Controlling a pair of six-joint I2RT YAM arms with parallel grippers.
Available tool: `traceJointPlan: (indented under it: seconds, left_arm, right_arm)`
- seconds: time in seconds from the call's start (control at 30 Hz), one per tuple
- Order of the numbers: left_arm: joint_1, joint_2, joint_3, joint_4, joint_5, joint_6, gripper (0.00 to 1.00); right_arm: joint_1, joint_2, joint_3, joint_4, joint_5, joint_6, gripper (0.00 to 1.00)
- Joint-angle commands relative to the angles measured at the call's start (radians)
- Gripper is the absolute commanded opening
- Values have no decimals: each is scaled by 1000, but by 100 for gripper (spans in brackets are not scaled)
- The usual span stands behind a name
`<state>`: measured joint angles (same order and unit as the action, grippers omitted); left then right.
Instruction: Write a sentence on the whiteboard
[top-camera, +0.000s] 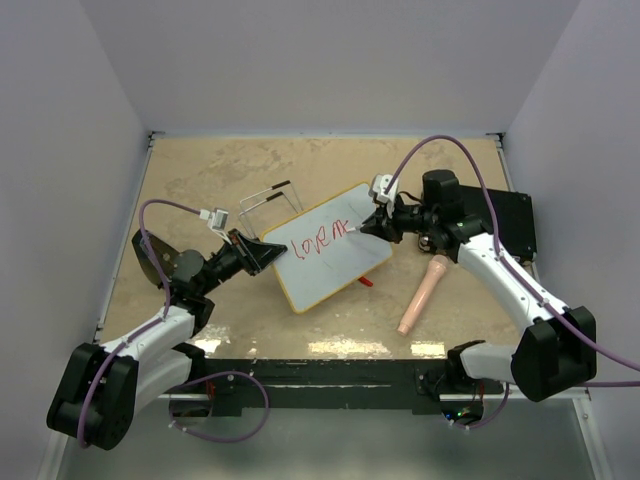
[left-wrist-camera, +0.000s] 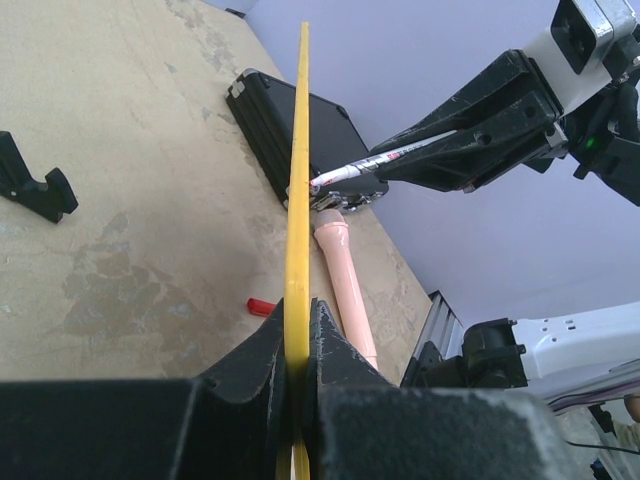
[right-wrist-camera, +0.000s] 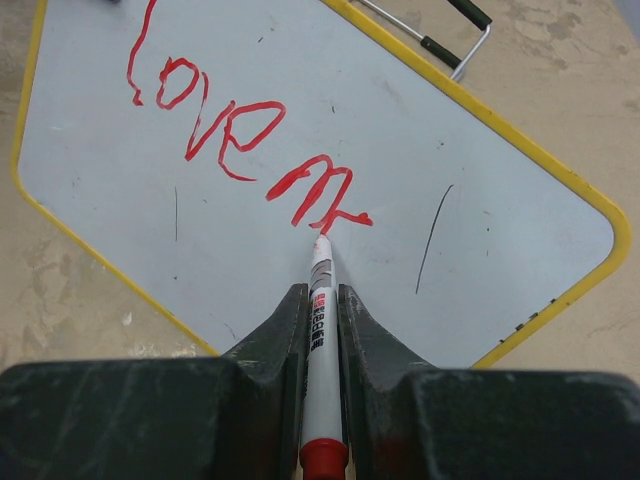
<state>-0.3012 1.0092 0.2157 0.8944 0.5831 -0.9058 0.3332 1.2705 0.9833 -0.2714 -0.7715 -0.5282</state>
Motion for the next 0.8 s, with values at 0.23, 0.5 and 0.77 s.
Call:
traceJointPlan:
  seconds: [0.23, 0.5, 0.77]
  left_arm:
    - [4, -21, 44, 153, 32, -31, 0]
    - [4, -3, 44, 173, 47, -36, 0]
    - [4, 5, 44, 178, 55, -39, 0]
  right_arm:
    - [3, -5, 43, 32, 72, 2, 0]
    - [1, 0, 58, 80, 90, 34, 0]
    - [4, 3, 68, 98, 87, 48, 0]
